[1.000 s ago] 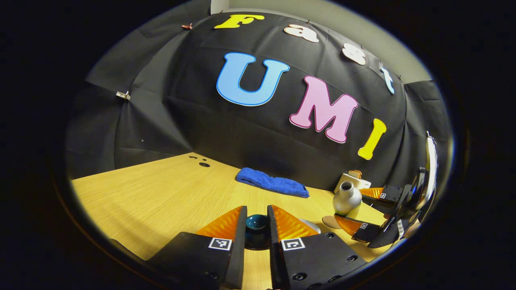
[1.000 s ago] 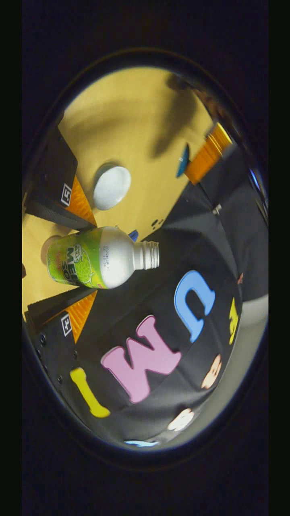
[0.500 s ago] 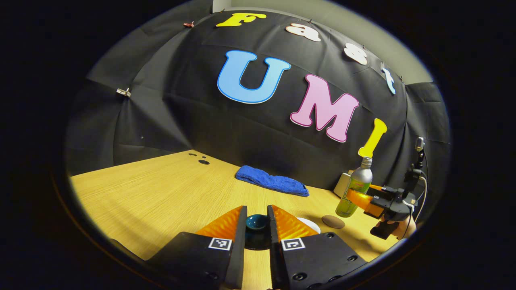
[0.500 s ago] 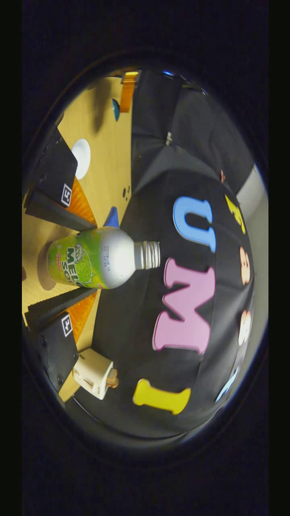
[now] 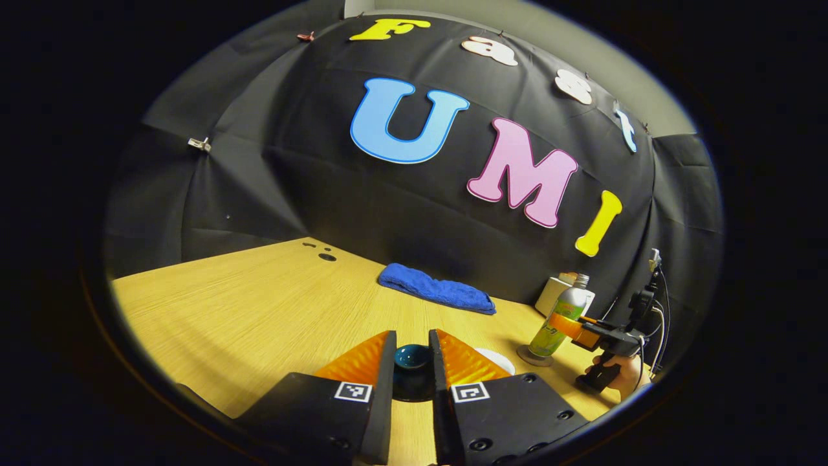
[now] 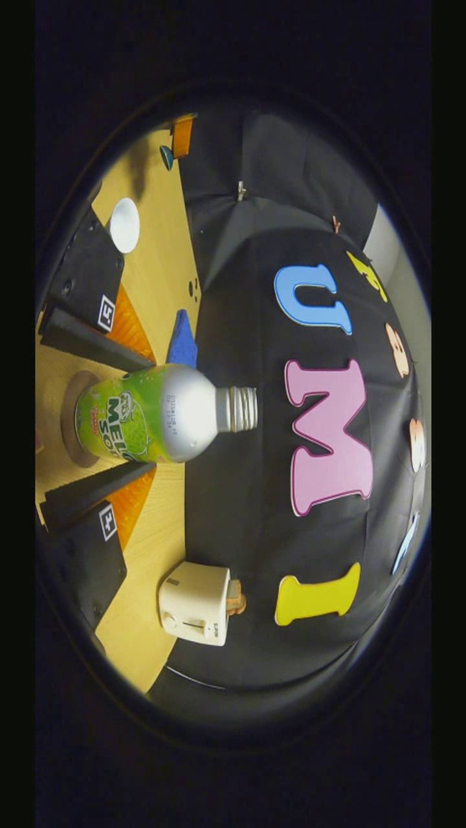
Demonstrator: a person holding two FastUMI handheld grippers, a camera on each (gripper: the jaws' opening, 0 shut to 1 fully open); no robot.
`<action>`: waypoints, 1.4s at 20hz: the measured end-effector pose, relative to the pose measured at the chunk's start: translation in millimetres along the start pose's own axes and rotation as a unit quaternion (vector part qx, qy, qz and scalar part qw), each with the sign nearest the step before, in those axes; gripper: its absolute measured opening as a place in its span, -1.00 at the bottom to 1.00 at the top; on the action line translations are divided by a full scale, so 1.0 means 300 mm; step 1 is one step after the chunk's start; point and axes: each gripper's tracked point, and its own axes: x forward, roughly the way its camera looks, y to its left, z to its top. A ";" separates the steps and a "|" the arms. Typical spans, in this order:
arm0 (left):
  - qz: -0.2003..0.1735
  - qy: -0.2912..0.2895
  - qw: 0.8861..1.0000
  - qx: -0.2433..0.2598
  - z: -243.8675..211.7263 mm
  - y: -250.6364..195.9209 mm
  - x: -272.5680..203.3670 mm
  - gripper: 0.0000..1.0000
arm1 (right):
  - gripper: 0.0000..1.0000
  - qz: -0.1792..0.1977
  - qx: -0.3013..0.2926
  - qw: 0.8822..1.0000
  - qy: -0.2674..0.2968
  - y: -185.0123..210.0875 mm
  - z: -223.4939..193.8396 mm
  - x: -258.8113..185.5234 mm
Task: Open the teacup lid with one hand, grasp the water bottle and pour water into the teacup with the other hand; after pouring, place the water bottle on the coaster and then close the teacup lid.
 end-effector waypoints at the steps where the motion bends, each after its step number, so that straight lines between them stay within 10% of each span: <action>1: 0.000 0.002 1.000 0.000 -0.009 0.000 0.004 -0.39 | 0.62 -0.002 -0.003 1.000 0.002 -0.001 -0.005 0.003; 22: -0.005 0.004 1.000 0.007 -0.017 -0.028 0.004 -0.39 | 0.84 -0.009 0.041 0.996 0.075 -0.030 -0.089 -0.047; 28: -0.035 0.019 0.999 0.018 -0.077 -0.159 0.014 -0.40 | 0.84 -0.017 0.039 0.999 0.012 -0.092 -0.011 -0.251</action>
